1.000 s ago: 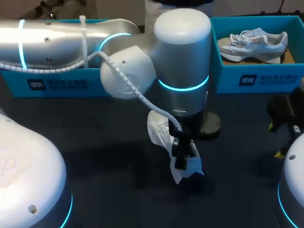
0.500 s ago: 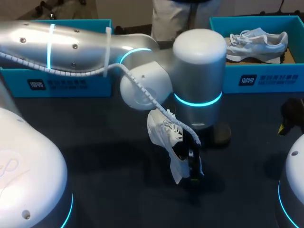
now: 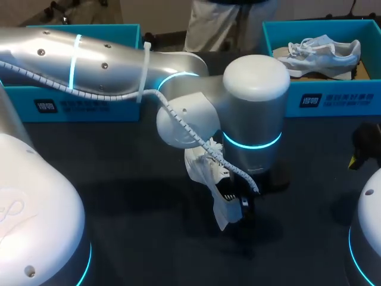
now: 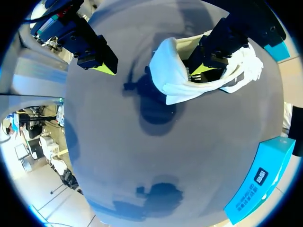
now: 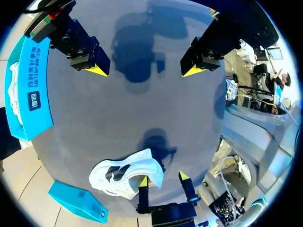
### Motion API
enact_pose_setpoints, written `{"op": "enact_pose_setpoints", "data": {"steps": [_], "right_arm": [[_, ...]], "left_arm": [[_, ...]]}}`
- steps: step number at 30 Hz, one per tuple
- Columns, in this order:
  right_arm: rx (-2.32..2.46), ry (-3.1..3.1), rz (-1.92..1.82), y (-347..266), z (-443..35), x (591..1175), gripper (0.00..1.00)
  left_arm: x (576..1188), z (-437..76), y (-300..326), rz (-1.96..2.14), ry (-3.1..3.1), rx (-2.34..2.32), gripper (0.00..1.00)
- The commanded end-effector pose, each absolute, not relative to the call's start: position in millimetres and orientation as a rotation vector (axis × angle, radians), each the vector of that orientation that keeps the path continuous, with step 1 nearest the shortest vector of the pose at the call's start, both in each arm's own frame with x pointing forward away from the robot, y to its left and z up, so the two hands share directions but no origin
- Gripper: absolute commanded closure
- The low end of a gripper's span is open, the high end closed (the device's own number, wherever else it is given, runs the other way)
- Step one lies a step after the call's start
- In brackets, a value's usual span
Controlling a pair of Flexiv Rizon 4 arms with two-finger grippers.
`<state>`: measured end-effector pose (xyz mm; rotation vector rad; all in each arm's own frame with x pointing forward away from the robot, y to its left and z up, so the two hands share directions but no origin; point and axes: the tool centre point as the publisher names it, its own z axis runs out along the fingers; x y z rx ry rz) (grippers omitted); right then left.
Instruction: Take the shoe out of the shoebox, open the shoe tongue, remove and reinsert the insole, then place the shoe into the shoebox
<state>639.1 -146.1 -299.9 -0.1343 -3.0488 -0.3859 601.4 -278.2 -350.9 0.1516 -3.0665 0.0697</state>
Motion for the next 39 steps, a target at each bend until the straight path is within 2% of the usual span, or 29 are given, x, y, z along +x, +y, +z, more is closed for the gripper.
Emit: {"op": "enact_pose_setpoints", "data": {"steps": [1, 19, 21, 22, 23, 24, 25, 31, 33, 34, 35, 39], "right_arm": [[-0.134, -3.052, -0.384, -146.1, -300.1, 637.9, 0.00], [-0.134, -3.052, -0.384, -146.1, -300.1, 637.9, 0.00], [-0.134, -3.052, -0.384, -146.1, -300.1, 637.9, 0.00], [-0.134, -3.052, -0.384, -146.1, -300.1, 637.9, 0.00], [-0.134, -3.052, -0.384, -146.1, -300.1, 637.9, 0.00], [-0.134, -3.052, -0.384, -146.1, -300.1, 637.9, 0.00], [-0.134, -3.052, -0.384, -146.1, -300.1, 637.9, 0.00], [-0.134, -3.052, -0.384, -146.1, -300.1, 637.9, 0.00], [-0.134, -3.052, -0.384, -146.1, -300.1, 637.9, 0.00], [-0.134, -3.052, -0.384, -146.1, -300.1, 637.9, 0.00], [-0.134, -3.052, -0.384, -146.1, -300.1, 637.9, 0.00], [-0.134, -3.052, -0.384, -146.1, -300.1, 637.9, 0.00]], "left_arm": [[601.3, -360.6, -281.2, 0.062, -3.074, 0.177, 0.00], [606.1, -393.4, -289.4, 0.000, -3.058, 0.274, 0.00], [604.5, -394.7, -290.4, -0.018, -3.070, 0.287, 0.05], [603.3, -395.4, -290.6, -0.017, -3.070, 0.286, 0.11], [602.5, -395.8, -290.7, -0.019, -3.070, 0.287, 0.25], [601.4, -396.5, -290.5, -0.025, -3.075, 0.295, 0.48], [600.4, -397.1, -290.3, -0.027, -3.077, 0.299, 0.54], [597.6, -401.1, -287.2, -0.044, -3.083, 0.331, 0.63], [599.3, -402.4, -285.1, -0.050, -3.078, 0.340, 0.93], [599.3, -402.4, -285.1, -0.050, -3.078, 0.340, 0.93], [601.6, -402.7, -283.4, -0.054, -3.076, 0.352, 1.00], [604.6, -399.0, -279.0, -0.054, -3.079, 0.358, 1.00]]}}
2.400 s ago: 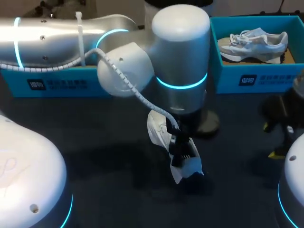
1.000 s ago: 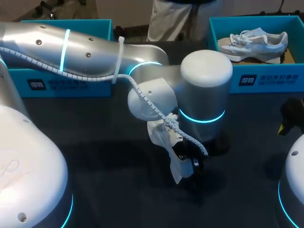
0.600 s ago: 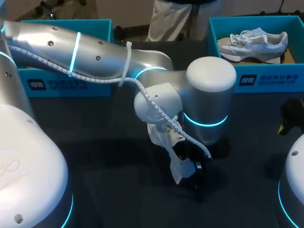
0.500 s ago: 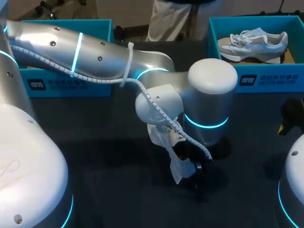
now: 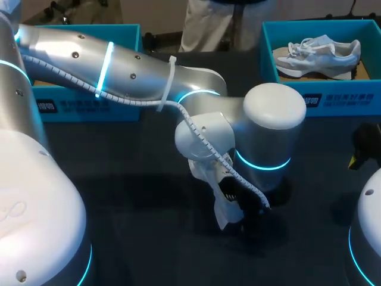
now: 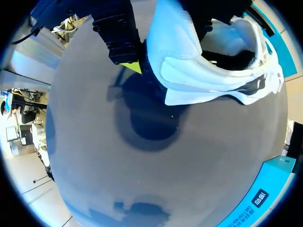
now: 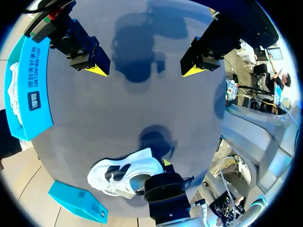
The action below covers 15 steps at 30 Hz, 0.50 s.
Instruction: Take the shoe out of the shoebox, open the shoe tongue, remove and reinsert the insole, then place the shoe into the shoebox
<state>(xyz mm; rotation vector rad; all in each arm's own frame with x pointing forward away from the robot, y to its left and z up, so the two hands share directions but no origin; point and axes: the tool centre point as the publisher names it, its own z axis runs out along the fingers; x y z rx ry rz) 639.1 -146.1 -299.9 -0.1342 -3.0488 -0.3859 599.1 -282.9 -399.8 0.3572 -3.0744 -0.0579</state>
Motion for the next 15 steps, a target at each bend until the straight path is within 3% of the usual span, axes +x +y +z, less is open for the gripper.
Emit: {"op": "enact_pose_setpoints", "data": {"steps": [1, 15], "right_arm": [[-0.134, -3.052, -0.384, -146.1, -300.1, 637.9, 0.00], [-0.134, -3.052, -0.384, -146.1, -300.1, 637.9, 0.00]], "left_arm": [[605.7, -397.2, -278.2, -0.045, -3.077, 0.352, 1.00], [633.4, -346.9, -249.8, -0.013, -3.064, 0.129, 1.00]]}}
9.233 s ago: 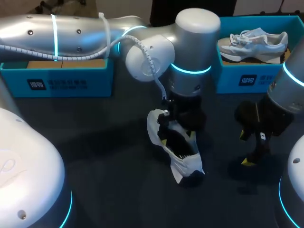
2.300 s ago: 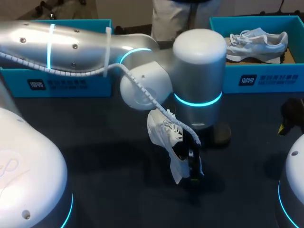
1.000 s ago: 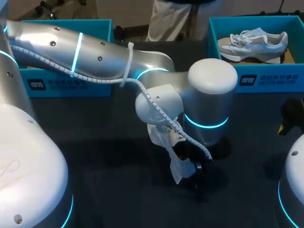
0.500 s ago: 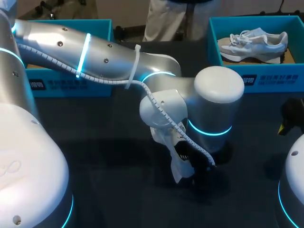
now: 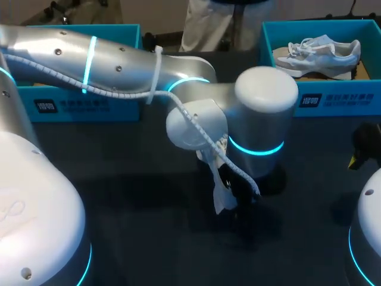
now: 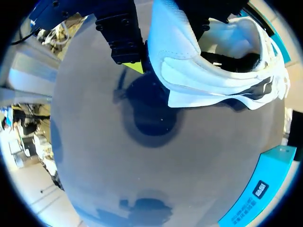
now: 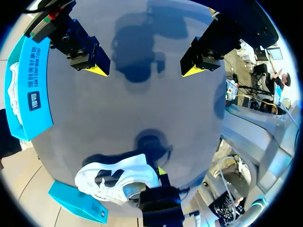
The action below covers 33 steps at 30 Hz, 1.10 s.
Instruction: Take the shoe out of the shoebox, open the shoe tongue, remove and reinsert the insole, then place the shoe into the shoebox
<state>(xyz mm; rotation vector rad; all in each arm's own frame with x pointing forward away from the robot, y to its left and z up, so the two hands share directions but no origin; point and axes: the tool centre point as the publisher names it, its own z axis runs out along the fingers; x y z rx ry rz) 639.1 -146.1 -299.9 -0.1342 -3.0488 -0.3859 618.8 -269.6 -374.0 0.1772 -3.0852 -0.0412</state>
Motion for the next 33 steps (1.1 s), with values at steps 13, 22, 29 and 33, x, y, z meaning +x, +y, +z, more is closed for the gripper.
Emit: {"op": "enact_pose_setpoints", "data": {"steps": [13, 22, 29, 33], "right_arm": [[-0.134, -3.052, -0.384, -146.1, -300.1, 637.9, 0.00], [-0.134, -3.052, -0.384, -146.1, -300.1, 637.9, 0.00], [-0.134, -3.052, -0.384, -146.1, -300.1, 637.9, 0.00], [-0.134, -3.052, -0.384, -146.1, -300.1, 637.9, 0.00]], "left_arm": [[698.1, -245.0, -175.4, 0.044, -3.035, -0.154, 1.00], [765.0, -170.5, -116.2, 0.009, -3.035, -0.297, 1.00], [816.2, -135.2, -66.5, -0.064, -3.057, -0.352, 1.00], [844.3, -128.3, -35.5, -0.077, -3.076, -0.258, 1.00]]}}
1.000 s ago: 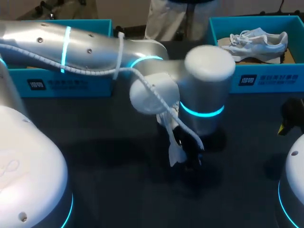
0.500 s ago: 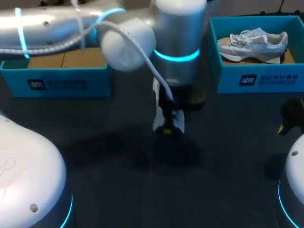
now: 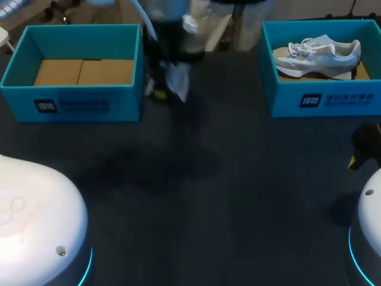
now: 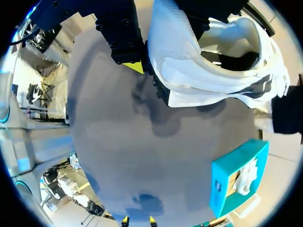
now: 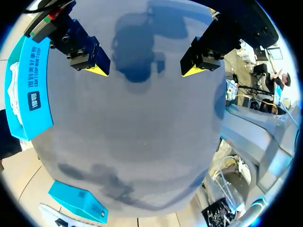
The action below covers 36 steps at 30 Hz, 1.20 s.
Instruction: Take the shoe out of the shoebox, open the shoe tongue, remove and reinsert the insole, then place the shoe into the shoebox
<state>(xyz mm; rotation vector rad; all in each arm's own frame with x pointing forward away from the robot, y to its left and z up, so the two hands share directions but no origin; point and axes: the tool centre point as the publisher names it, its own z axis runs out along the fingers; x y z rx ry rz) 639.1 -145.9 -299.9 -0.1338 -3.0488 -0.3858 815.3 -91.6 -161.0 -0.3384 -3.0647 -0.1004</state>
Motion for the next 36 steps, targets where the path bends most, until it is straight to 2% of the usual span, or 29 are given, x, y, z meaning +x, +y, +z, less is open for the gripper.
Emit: {"op": "enact_pose_setpoints", "data": {"steps": [1, 10, 26, 36], "right_arm": [[-0.134, -3.052, -0.384, -146.1, -300.1, 637.9, 0.00], [-0.134, -3.052, -0.384, -146.1, -300.1, 637.9, 0.00], [-0.134, -3.052, -0.384, -146.1, -300.1, 637.9, 0.00], [-0.134, -3.052, -0.384, -146.1, -300.1, 637.9, 0.00]], "left_arm": [[850.9, -126.8, -27.0, -0.047, -3.066, -0.248, 1.00], [893.2, -123.7, 45.3, 0.032, -3.015, -0.159, 1.00], [893.2, -123.7, 45.3, 0.032, -3.015, -0.159, 1.00], [966.2, -120.2, 128.1, -0.002, -3.069, -0.030, 1.00]]}}
